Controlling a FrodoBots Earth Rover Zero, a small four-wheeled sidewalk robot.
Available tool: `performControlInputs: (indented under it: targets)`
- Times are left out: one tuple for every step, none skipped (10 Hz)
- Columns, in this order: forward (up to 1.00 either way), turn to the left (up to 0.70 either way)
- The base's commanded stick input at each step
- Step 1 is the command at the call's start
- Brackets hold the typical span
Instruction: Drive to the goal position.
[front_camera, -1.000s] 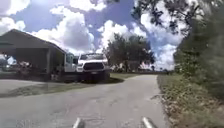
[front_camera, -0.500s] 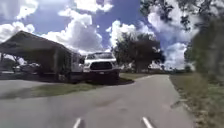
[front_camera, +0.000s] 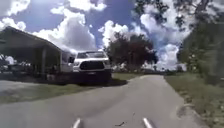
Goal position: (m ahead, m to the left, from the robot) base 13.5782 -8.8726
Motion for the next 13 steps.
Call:
performControlInputs:
  targets:
    - [0.70, -0.35]
    - [0.70, 0.00]
    - [0.70, 0.00]
    - [0.70, 0.00]
    - [0.70, 0.00]
    - [0.70, 0.00]
    - [0.70, 0.00]
    - [0.70, 0.00]
    - [0.70, 0.00]
    - [0.70, 0.00]
    - [0.70, 0.00]
    - [0.70, 0.00]
    - [0.70, 0.00]
